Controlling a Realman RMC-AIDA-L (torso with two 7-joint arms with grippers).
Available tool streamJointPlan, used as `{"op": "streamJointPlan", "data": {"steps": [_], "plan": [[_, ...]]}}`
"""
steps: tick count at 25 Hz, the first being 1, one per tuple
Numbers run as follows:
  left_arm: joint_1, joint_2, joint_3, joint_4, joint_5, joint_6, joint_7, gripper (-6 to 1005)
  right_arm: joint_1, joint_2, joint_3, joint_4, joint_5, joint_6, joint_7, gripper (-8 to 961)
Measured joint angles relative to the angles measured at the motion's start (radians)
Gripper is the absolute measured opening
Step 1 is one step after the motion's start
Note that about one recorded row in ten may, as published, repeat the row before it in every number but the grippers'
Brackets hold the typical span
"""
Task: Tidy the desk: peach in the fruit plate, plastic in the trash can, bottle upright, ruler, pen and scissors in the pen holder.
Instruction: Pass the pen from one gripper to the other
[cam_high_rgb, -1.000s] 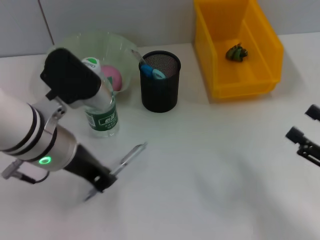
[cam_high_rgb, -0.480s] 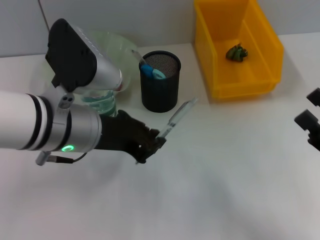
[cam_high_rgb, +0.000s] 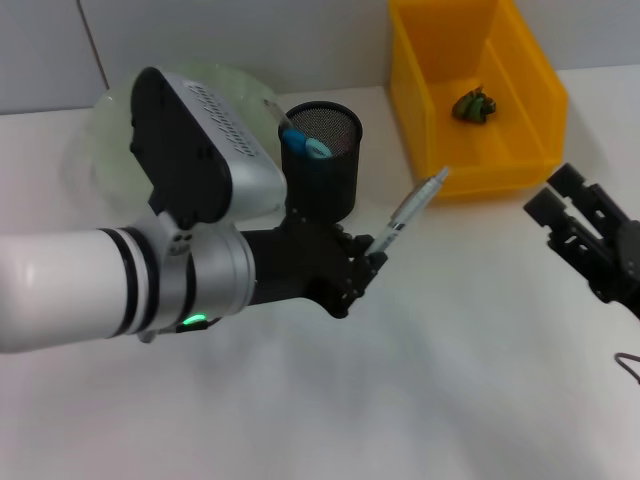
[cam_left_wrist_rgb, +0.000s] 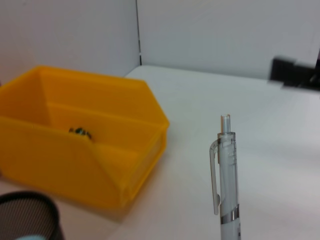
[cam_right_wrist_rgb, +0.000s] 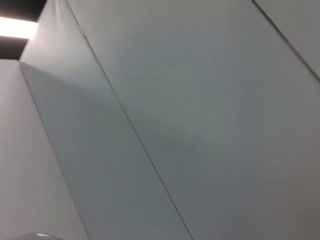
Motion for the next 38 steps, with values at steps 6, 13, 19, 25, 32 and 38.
{"op": "streamJointPlan", "data": {"steps": [6,13,19,25,32,38], "plan": [[0.0,-0.001,0.047,-0.026,-0.046,-0.081,0.026,171,0.031,0.001,-0.013,0.036,-0.007,0.06,-0.002,709],[-0.005,-0.002,0.073,-0.05,-0.053,-0.113,0.028,184,0.06,0.001,-0.031,0.068,-0.008,0.129,-0.003,700],[-0.011,-0.004,0.081,-0.051,-0.054,-0.122,0.028,194,0.083,0.001,-0.044,0.071,-0.008,0.159,-0.002,692],[-0.011,-0.002,0.082,-0.051,-0.055,-0.128,0.029,205,0.094,0.001,-0.044,0.087,-0.008,0.195,-0.002,684],[-0.014,-0.002,0.085,-0.051,-0.055,-0.128,0.029,217,0.106,0.001,-0.052,0.089,-0.02,0.206,-0.002,675],[-0.015,-0.002,0.085,-0.051,-0.055,-0.128,0.029,227,0.112,0.001,-0.053,0.089,-0.021,0.208,-0.004,529]]}}
